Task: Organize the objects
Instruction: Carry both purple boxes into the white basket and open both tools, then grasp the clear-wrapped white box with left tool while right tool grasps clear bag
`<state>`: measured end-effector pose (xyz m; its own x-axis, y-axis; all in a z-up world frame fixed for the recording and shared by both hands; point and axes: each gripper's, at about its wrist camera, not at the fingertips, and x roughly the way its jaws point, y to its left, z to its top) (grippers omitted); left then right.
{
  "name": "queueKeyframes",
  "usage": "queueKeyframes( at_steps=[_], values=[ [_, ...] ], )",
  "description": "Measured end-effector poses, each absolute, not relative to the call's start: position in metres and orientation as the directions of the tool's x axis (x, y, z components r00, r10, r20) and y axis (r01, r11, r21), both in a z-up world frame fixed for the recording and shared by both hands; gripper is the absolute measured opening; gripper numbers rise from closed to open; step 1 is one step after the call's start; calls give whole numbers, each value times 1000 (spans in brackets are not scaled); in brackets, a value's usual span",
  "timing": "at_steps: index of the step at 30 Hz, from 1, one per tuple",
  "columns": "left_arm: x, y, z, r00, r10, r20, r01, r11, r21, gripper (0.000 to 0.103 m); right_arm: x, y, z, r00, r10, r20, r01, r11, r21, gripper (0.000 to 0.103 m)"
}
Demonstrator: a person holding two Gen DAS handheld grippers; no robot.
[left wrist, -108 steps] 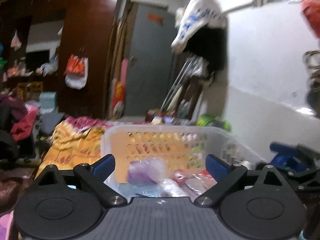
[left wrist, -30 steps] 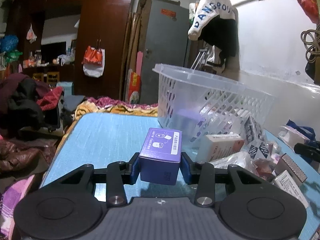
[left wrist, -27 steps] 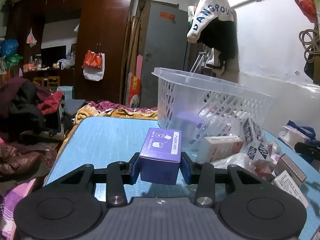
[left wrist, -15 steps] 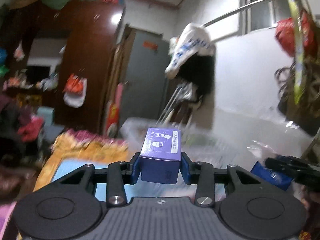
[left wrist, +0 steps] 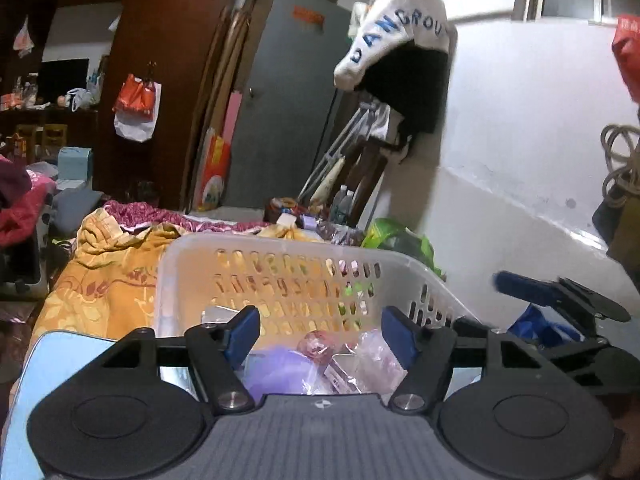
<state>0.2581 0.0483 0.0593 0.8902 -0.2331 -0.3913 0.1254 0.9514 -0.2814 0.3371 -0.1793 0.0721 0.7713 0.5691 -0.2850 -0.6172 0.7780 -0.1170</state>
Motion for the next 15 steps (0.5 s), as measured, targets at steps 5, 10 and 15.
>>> queueKeyframes(
  at_steps=[5, 10, 15],
  values=[
    [182, 53, 59, 924, -250, -288, 194, 958, -211, 88, 281, -229, 63, 774, 603, -193, -626, 775, -88, 103],
    [105, 63, 5, 946, -131, -298, 92, 986, -141, 91, 288, -274, 6, 770, 520, -370, -561, 828, -4, 103],
    [61, 78, -44, 930, -109, -350, 42, 980, -192, 91, 306, -276, -24, 741, 487, -462, -533, 845, 36, 103]
  ],
)
